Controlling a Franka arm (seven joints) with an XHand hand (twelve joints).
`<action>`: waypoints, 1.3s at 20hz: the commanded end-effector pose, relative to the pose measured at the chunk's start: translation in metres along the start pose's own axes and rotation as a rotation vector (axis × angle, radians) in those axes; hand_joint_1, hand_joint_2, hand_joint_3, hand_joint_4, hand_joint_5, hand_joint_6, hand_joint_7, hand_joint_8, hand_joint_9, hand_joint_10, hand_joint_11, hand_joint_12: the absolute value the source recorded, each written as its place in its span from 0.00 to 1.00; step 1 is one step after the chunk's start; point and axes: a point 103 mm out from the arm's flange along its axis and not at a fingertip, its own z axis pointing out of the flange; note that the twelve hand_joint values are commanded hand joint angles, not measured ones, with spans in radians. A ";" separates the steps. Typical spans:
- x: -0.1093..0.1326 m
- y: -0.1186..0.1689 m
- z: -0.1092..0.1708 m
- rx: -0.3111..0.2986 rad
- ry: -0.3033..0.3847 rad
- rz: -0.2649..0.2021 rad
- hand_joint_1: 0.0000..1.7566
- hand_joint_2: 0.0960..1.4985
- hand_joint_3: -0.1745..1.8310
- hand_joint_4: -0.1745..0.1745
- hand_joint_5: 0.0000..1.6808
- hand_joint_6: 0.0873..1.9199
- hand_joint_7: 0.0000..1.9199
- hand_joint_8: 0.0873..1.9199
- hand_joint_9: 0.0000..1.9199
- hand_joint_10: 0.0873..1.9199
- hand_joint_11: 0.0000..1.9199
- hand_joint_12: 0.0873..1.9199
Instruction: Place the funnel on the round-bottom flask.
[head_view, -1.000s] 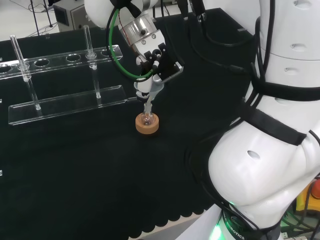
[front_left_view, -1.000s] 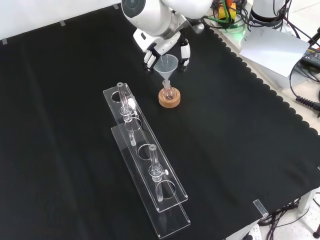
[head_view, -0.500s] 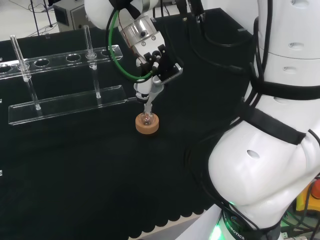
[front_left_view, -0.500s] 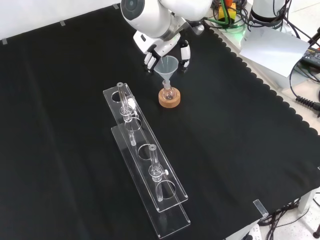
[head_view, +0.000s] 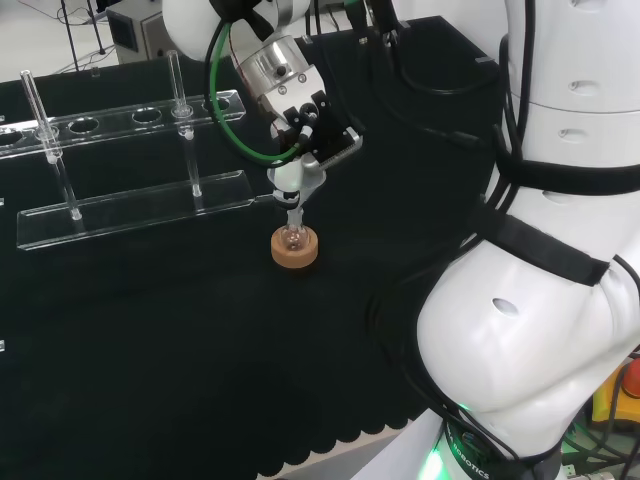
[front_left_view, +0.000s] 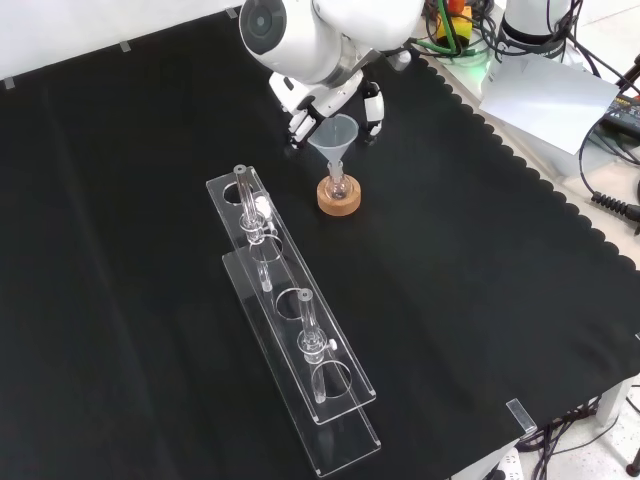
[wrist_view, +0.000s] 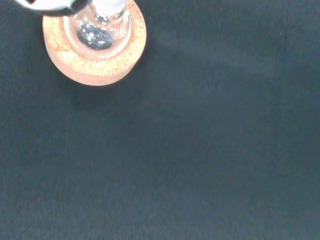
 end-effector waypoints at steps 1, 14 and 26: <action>0.000 -0.006 -0.002 0.000 -0.014 0.008 0.36 0.35 0.36 0.28 0.11 0.00 0.05 0.36 0.25 0.38 0.19 0.69; -0.013 -0.028 -0.021 -0.137 -0.016 0.025 0.32 0.36 0.30 0.29 0.08 0.00 0.00 0.26 0.14 0.37 0.11 0.71; -0.058 0.000 -0.041 -0.257 0.105 0.007 0.35 0.41 0.29 0.30 0.16 0.00 0.08 0.33 0.19 0.35 0.12 0.71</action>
